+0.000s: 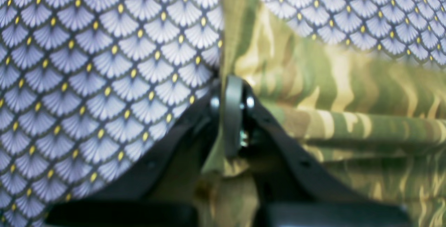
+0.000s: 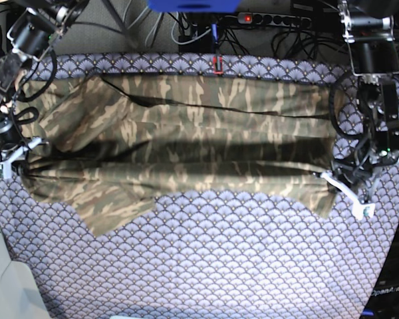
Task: Fold the T-shirt properly
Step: 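Lift the hem with both grippers and fold it toward the collar, then lower the folded hem onto the shirt and release with the right gripper, then move the right gripper down to the hanging sleeve and grasp it, then fold the sleeve with the right gripper back onto the folded strip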
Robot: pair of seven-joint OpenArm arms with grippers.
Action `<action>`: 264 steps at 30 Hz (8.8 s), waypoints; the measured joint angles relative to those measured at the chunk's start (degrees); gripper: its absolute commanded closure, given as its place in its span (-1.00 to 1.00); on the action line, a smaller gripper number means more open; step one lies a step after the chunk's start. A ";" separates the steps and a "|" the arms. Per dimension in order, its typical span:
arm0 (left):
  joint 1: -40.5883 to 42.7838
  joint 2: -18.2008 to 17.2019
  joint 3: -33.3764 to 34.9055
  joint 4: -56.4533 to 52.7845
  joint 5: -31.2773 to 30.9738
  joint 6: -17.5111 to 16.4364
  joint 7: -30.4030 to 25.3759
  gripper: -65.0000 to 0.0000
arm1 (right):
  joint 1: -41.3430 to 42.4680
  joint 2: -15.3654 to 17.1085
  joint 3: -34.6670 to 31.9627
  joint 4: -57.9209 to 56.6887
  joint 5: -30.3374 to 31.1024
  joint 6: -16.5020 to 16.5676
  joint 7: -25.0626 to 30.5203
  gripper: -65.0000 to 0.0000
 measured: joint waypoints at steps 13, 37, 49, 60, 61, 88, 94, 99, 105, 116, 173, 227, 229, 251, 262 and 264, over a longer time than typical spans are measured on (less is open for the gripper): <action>10.73 0.15 -5.05 11.23 -0.07 -0.07 1.38 1.00 | -10.25 -2.23 0.02 8.17 0.24 0.00 0.35 1.00; 18.27 0.13 -5.66 13.75 0.04 0.02 0.72 1.00 | -20.72 -2.14 -0.24 8.26 0.20 -0.20 6.82 1.00; 16.96 0.15 -5.38 9.66 -0.33 0.00 0.98 1.00 | -22.43 -2.10 -0.39 8.15 0.26 -0.22 7.56 1.00; 20.48 1.11 -5.55 13.44 0.17 0.20 1.81 1.00 | -23.04 -0.76 -0.39 8.15 0.24 -0.20 7.67 1.00; 20.48 1.11 -5.55 13.42 0.17 0.20 2.14 1.00 | -23.04 -0.70 -0.39 8.15 0.26 -0.20 7.69 1.00; 21.64 0.96 -5.33 8.61 0.61 0.22 1.70 0.56 | -25.29 -0.70 -0.50 8.15 0.24 -0.22 7.45 0.98; 21.64 0.96 -5.33 8.61 0.63 0.22 1.68 0.56 | -25.31 -0.70 -0.48 8.15 0.20 -0.24 7.02 0.50; 21.66 0.96 -5.33 8.68 0.63 0.22 1.68 0.56 | -25.42 -0.63 -0.37 8.15 0.17 -0.42 6.80 0.18; 21.66 0.96 -5.66 9.05 0.63 0.22 1.68 0.56 | -25.14 -0.44 3.74 8.17 0.24 -0.42 6.88 0.14; 21.64 0.98 -5.66 9.03 0.63 0.22 1.64 0.56 | -25.09 1.01 4.81 8.26 0.22 -0.39 7.06 0.14; 22.73 2.60 -5.64 9.03 1.22 0.59 1.44 -0.72 | 5.38 9.11 -12.66 8.00 0.20 -0.68 -24.11 0.14; 22.38 4.48 -5.99 9.31 1.46 0.59 1.01 -0.72 | 18.53 -1.86 -19.71 -17.11 0.20 -0.85 -29.00 -0.29; 22.38 4.48 -5.99 9.31 1.49 0.59 1.01 -0.72 | 18.53 -1.79 -19.69 -17.14 0.20 -0.85 -29.00 -0.29; 22.29 4.48 -5.99 9.31 1.49 0.61 1.05 -0.72 | 16.96 -2.12 -19.47 -17.16 0.94 -0.87 -27.93 0.11; 22.29 4.48 -5.99 9.31 1.49 0.59 1.16 -0.72 | 16.96 -2.05 -19.63 -17.03 1.11 -0.87 -28.20 1.00; 22.29 4.48 -5.99 9.31 1.51 0.61 1.16 -0.72 | 16.96 -2.01 -19.63 -17.03 1.14 -0.87 -28.17 1.00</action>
